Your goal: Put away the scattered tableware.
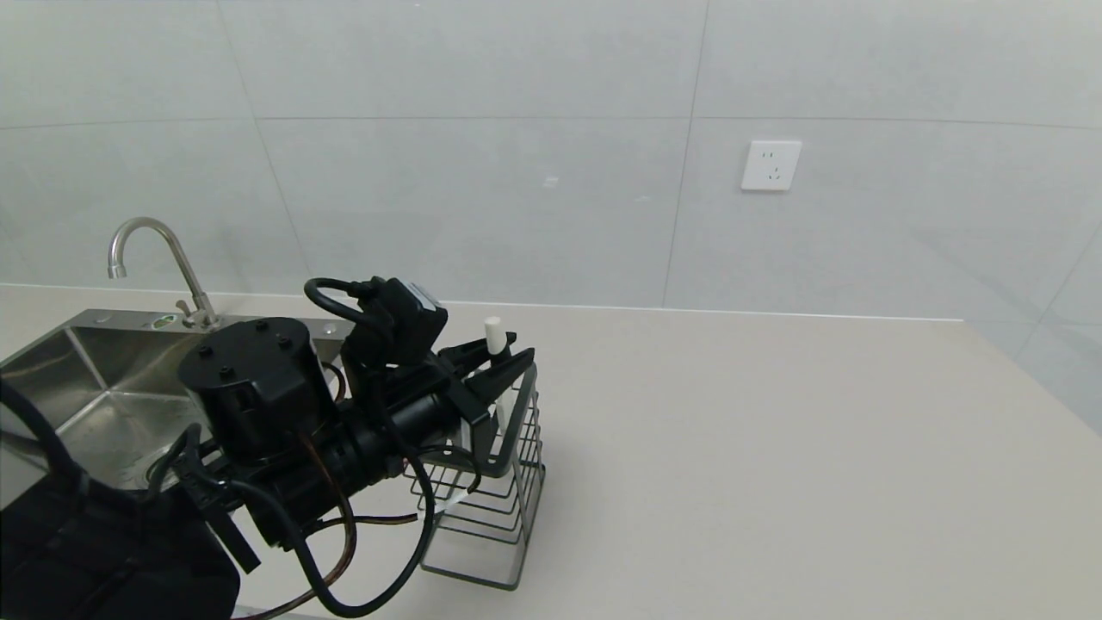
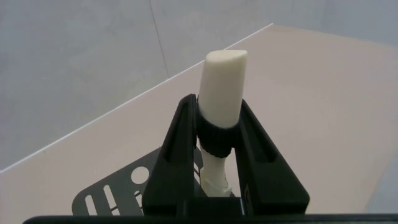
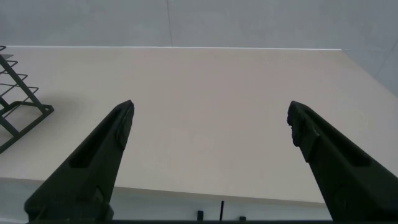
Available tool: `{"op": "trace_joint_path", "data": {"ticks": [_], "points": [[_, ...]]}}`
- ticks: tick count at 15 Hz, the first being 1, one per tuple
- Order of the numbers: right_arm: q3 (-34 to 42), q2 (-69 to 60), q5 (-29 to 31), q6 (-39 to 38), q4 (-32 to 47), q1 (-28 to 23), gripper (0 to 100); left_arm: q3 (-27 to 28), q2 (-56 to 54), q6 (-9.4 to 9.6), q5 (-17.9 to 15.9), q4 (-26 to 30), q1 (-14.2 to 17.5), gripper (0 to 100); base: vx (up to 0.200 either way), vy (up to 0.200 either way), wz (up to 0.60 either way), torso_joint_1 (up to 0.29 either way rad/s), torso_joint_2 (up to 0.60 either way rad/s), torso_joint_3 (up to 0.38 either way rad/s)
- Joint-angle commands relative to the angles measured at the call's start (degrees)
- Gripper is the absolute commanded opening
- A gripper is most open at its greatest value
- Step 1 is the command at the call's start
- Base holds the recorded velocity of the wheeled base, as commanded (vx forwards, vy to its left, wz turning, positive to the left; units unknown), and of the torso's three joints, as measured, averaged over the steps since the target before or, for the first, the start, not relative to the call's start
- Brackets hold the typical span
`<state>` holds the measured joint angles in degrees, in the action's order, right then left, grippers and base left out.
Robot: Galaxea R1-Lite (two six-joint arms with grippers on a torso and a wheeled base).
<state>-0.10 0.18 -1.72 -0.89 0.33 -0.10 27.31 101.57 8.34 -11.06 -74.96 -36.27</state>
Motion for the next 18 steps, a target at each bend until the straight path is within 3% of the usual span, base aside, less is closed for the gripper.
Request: {"op": "trace_joint_path", "data": {"ticks": [1,4,5,11,12,13,14,16,18], "points": [[0.0,0.1,0.0,0.0,0.0,0.0,100,-0.7,0.0,0.01,0.0,0.0,0.1,0,0.000,0.000,0.00,0.000,0.00,0.000],[0.0,0.1,0.0,0.0,0.0,0.0,100,-0.7,0.4,0.10,-0.1,0.0,0.0,0,0.000,0.000,0.00,0.000,0.00,0.000],[0.0,0.1,0.0,0.0,0.0,0.0,100,-0.6,0.4,0.10,-0.1,0.0,-0.3,100,0.000,0.000,0.00,0.000,0.00,0.000],[0.0,0.1,0.0,-0.1,0.0,0.0,100,-0.4,0.8,0.63,-0.3,0.0,0.1,100,0.000,0.000,0.00,0.000,0.00,0.000],[0.0,0.1,0.0,0.0,0.0,0.0,100,-0.2,0.3,0.98,-1.5,-0.2,0.1,100,0.000,0.000,0.00,0.000,0.00,0.000],[0.0,0.1,0.0,-0.1,0.0,0.0,100,-0.6,-0.4,1.94,-4.1,-0.7,0.1,100,0.000,0.000,0.00,0.000,0.00,0.000],[0.0,0.1,0.0,-0.1,0.0,0.0,100,-0.4,-2.1,4.14,-9.2,-0.6,0.5,100,0.000,0.000,0.00,0.000,0.00,0.000],[0.0,0.1,0.0,-0.1,0.0,0.0,100,-0.4,-5.3,4.67,-18.7,1.3,1.1,100,0.000,0.000,0.00,0.000,0.00,0.000],[0.0,0.1,0.0,-0.1,0.0,0.0,100,-0.8,-7.8,4.85,-25.0,2.7,1.2,100,0.000,0.000,0.00,0.000,0.00,0.000]]}}
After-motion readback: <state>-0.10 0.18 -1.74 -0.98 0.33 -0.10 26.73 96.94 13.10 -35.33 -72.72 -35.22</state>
